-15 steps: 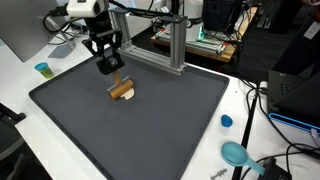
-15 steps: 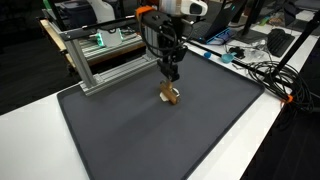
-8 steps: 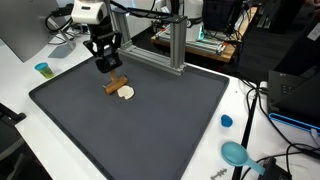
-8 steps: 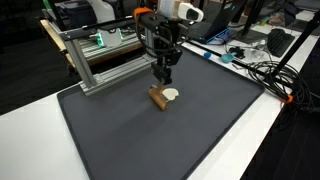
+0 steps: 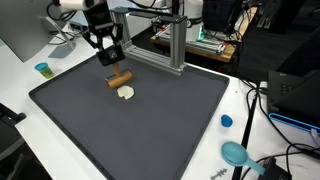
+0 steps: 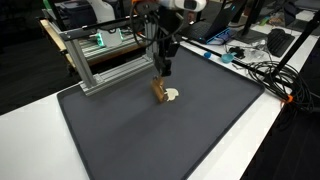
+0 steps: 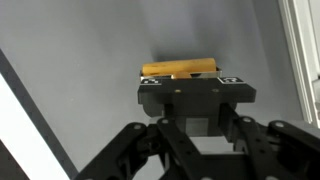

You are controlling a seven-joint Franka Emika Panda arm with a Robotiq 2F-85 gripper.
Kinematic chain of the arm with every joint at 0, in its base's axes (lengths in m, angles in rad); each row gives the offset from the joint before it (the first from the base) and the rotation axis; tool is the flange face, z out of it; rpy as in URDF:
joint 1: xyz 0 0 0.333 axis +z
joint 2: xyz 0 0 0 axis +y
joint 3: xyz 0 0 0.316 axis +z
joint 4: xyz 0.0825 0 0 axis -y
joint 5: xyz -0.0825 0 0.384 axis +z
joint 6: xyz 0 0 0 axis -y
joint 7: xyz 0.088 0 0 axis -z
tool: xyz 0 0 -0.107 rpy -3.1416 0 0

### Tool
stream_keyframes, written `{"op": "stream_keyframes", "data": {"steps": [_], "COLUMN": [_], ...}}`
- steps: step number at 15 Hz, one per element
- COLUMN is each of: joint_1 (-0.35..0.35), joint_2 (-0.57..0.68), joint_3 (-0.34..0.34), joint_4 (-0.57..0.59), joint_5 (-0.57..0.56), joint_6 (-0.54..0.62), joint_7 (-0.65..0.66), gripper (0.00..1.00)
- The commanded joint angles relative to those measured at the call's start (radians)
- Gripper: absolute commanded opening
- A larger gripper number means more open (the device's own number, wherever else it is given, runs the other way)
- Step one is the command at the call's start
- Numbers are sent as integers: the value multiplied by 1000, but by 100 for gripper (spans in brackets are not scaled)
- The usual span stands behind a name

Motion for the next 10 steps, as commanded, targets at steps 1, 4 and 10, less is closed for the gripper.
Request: {"op": "stream_keyframes", "data": {"steps": [1,4,10], "joint_1": [5,9,32], "joint_2": [-133,-129,-194], "joint_3": [5,-2,-7], "joint_4": [25,34,20], "joint_5": [90,89,81], "joint_6": [-137,-120,-180], "joint_7": [135,146,383], "gripper": [21,46,21]}}
